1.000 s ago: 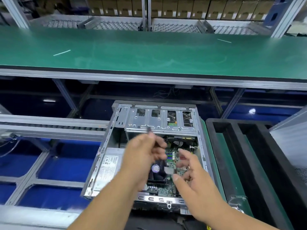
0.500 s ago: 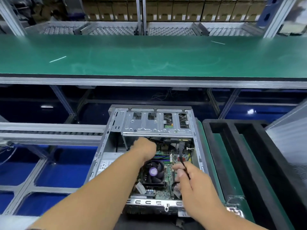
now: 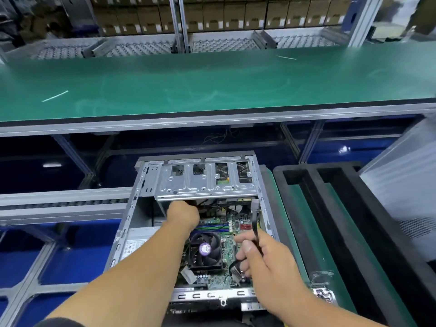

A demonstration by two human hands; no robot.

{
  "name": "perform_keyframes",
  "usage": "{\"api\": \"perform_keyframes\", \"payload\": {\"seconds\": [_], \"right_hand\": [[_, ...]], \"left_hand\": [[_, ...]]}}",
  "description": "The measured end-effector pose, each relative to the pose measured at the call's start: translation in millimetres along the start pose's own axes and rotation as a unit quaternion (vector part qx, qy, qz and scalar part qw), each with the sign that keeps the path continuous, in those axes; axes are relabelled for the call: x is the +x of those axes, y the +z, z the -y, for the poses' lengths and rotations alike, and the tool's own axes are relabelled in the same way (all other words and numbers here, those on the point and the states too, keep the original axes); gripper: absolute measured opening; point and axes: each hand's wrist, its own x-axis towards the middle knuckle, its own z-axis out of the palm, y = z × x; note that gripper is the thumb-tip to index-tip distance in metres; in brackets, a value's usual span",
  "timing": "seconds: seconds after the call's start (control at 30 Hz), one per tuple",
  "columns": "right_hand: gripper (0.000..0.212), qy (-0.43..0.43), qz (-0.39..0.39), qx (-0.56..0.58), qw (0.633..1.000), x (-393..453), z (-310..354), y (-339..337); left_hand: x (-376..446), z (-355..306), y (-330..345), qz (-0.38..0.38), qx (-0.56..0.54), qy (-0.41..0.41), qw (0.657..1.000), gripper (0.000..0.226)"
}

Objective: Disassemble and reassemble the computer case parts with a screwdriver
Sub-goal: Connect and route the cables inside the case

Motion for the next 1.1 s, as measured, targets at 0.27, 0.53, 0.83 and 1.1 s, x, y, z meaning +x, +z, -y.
{"api": "perform_keyframes", "payload": {"seconds": [0.27,0.53,0.83,1.1], "right_hand": [[0.028,-0.011,-0.017,0.017,1.0,-1,2,2],[0.033,0.003,-0.02,0.036,0.999,-2,7,2],[0.035,0.03,-0.025,0.087,0.995,-2,14,0],[0.037,0.042,-0.032,0.123,0.991,-2,16,-2]], "left_hand": [[-44,13,-11,0.077,0.2,0.159,0.964,0.011],[-56,36,-15,0.133,0.209,0.271,0.93,0.052],[-56,30,-20,-0.015,-0.086,0.169,0.982,0.01],[-60,27,-23,-0.019,-0.149,0.105,0.983,0.042]]}}
